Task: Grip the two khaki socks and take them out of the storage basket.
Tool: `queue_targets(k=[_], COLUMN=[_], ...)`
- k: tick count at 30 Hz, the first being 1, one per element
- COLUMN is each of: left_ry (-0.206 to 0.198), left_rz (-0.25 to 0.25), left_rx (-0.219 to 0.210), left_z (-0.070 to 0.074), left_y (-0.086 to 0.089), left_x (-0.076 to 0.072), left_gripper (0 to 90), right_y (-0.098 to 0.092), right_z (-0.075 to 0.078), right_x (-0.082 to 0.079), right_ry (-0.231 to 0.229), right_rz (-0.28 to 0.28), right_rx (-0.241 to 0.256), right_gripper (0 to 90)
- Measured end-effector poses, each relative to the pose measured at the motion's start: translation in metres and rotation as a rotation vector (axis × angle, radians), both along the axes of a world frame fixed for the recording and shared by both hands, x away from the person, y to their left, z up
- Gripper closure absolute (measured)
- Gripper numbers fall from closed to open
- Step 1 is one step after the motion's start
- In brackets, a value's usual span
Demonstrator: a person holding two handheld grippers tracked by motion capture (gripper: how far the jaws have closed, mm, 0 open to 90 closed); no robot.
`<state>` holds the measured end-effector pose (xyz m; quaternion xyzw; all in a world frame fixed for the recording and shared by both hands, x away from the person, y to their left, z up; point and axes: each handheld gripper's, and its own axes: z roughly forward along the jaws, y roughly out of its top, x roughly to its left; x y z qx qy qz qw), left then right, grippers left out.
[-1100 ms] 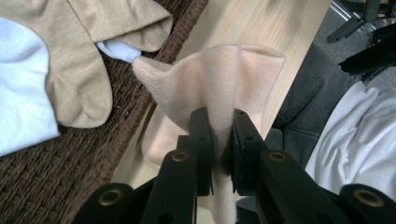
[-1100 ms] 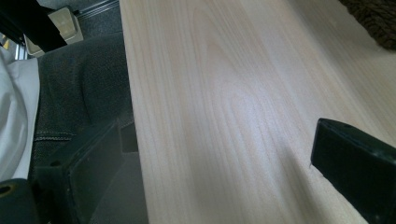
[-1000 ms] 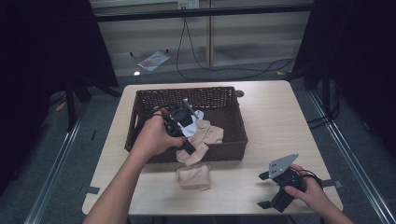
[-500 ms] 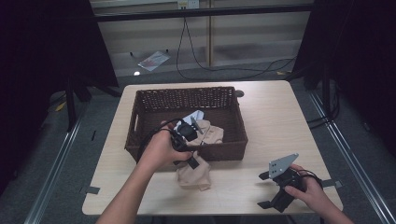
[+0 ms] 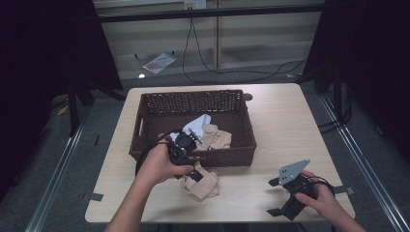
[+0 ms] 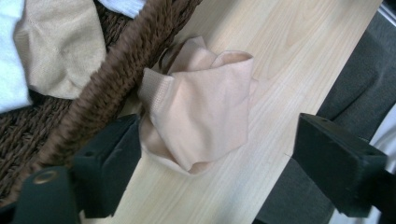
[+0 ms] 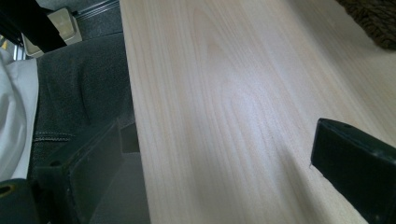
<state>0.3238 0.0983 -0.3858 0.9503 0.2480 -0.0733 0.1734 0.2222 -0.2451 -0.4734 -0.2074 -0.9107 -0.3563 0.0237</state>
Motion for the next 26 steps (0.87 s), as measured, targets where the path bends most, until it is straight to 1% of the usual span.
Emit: queue_targets(k=[2, 4, 5, 8, 9, 12, 13, 14, 15, 16, 17, 18, 19, 20, 22, 23, 24, 26], left_ry=[-0.002, -0.017, -0.015, -0.027, -0.035, -0.039, -0.032, -0.032, -0.030, -0.028, -0.025, -0.026, -0.036, -0.034, -0.053, -0.056, -0.051, -0.058], left_rz=[0.009, 0.002, 0.002, 0.008, 0.003, 0.004, 0.009, 0.009, 0.012, 0.015, 0.005, 0.014, 0.021, 0.010, 0.004, -0.003, 0.003, -0.013], left_rx=[-0.010, -0.012, -0.014, -0.026, -0.026, -0.030, -0.043, -0.043, -0.042, -0.034, -0.021, -0.020, -0.030, -0.029, -0.035, -0.037, -0.042, -0.047], left_z=[-0.004, -0.008, -0.010, -0.015, -0.018, -0.025, -0.031, -0.031, -0.034, -0.037, -0.039, -0.041, -0.042, -0.043, -0.044, -0.044, -0.045, -0.047], left_y=[0.003, 0.007, 0.009, 0.014, 0.016, 0.022, 0.027, 0.027, 0.029, 0.030, 0.031, 0.033, 0.034, 0.035, 0.035, 0.034, 0.033, 0.030], left_x=[-0.003, -0.005, -0.007, -0.012, -0.014, -0.018, -0.019, -0.019, -0.020, -0.020, -0.020, -0.021, -0.021, -0.021, -0.022, -0.022, -0.023, -0.024], left_gripper=[12.4, 11.0, 10.8, 9.7, 9.6, 8.6, 8.4, 8.4, 8.4, 8.4, 8.4, 8.4, 8.4, 8.4, 8.4, 8.5, 8.5, 9.3], right_y=[0.000, 0.001, 0.002, 0.002, 0.002, 0.002, 0.003, 0.003, 0.003, 0.003, 0.003, 0.002, 0.002, 0.003, 0.003, 0.003, 0.003, 0.003], right_z=[0.000, -0.001, -0.001, -0.001, -0.001, -0.001, -0.002, -0.002, -0.002, -0.001, -0.001, -0.001, -0.001, -0.001, -0.001, -0.001, -0.001, 0.000], right_x=[0.000, 0.000, 0.000, 0.000, 0.000, 0.000, 0.000, 0.000, 0.000, 0.000, 0.000, 0.001, 0.000, 0.000, 0.000, 0.000, 0.000, -0.001], right_ry=[0.002, 0.005, 0.005, 0.006, 0.004, 0.004, 0.006, 0.006, 0.006, 0.005, 0.006, 0.003, 0.005, 0.003, 0.000, 0.001, 0.001, 0.004], right_rz=[-0.002, 0.002, 0.003, 0.002, 0.003, 0.006, 0.006, 0.006, 0.007, 0.007, 0.005, 0.006, 0.003, 0.004, 0.007, 0.006, 0.006, 0.003], right_rx=[-0.005, -0.004, -0.002, -0.003, -0.002, -0.001, -0.002, -0.002, -0.003, -0.001, -0.001, -0.001, -0.005, -0.005, -0.003, -0.006, -0.006, -0.006], right_gripper=[1.7, 1.7, 1.8, 1.7, 1.7, 1.7, 1.8, 1.8, 1.8, 1.8, 1.8, 1.8, 1.8, 1.8, 1.8, 1.8, 1.8, 1.8])
